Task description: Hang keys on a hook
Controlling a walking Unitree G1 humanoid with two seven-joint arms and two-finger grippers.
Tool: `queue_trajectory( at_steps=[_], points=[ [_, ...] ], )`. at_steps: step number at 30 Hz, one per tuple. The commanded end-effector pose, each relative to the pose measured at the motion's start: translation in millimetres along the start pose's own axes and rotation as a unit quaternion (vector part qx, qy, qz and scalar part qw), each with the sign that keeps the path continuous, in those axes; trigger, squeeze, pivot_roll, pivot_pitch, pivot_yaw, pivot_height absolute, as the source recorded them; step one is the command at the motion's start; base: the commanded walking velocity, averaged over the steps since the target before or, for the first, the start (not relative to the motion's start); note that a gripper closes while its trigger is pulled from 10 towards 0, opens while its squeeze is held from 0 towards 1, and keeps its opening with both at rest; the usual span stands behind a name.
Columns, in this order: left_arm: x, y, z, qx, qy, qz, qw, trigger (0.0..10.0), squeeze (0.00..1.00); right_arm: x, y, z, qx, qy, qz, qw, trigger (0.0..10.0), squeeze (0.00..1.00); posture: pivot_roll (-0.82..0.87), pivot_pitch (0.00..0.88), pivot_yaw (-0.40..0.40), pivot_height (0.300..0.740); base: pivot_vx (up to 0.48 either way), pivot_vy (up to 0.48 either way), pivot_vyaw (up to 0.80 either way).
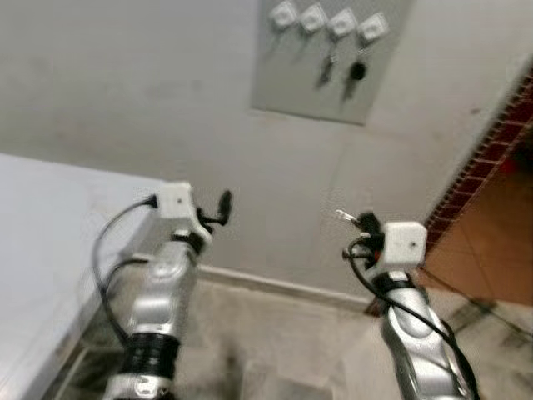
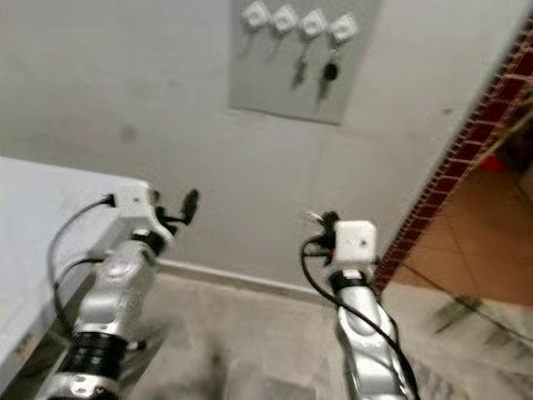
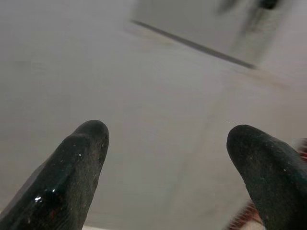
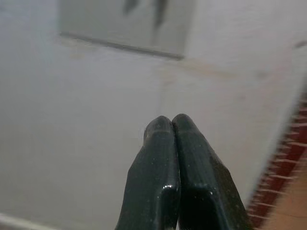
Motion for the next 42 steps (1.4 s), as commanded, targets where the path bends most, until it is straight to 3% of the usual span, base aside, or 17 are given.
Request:
queue_trajectory(
  at_steps=[1, 17, 30, 42],
  points=[
    [6.0, 4.2, 0.5, -0.003, 0.006, -0.001, 1.0, 10.0, 0.0, 4.6, 2.1, 1.3, -0.002, 0.006, 0.002, 1.0, 10.0, 0.0, 0.05, 0.0, -0.052, 0.74, 0.0, 0.0, -0.62],
    [6.3, -3.0, -1.3, 0.02, 0.007, -0.001, 1.0, 10.0, 0.0, -24.7, -6.1, -0.8, 0.031, -0.073, 0.046, 0.996, 10.0, 0.0, 0.04, 0.0, -0.035, 0.74, 0.0, 0.0, 0.0],
    [3.7, -0.2, -0.4, 0.018, -0.009, -0.006, 1.0, 10.0, 0.0, -13.0, -2.0, -3.2, 0.02, -0.036, 0.04, 0.998, 10.0, 0.0, 0.04, 0.0, -0.021, 0.74, 0.0, 0.0, 0.0],
    [3.4, -1.1, -3.0, 0.02, -0.012, -0.011, 1.0, 10.0, 0.0, -5.8, 0.5, -5.4, 0.015, -0.014, 0.044, 0.999, 10.0, 0.0, 0.04, 0.0, -0.029, 0.74, 0.317, 0.0, 0.0]
  ],
)
Point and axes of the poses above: a point about 5 cm out from each wrist's last joint towards the gripper, its own z axis pointing out of the wrist towards the gripper, its own y axis along the axis of the wrist's last joint, x = y × z, the point moved 4 cm from there along z, pointing out of the wrist towards the gripper, and after that the axes turned 12 degrees about z, right-handed, at the moved point
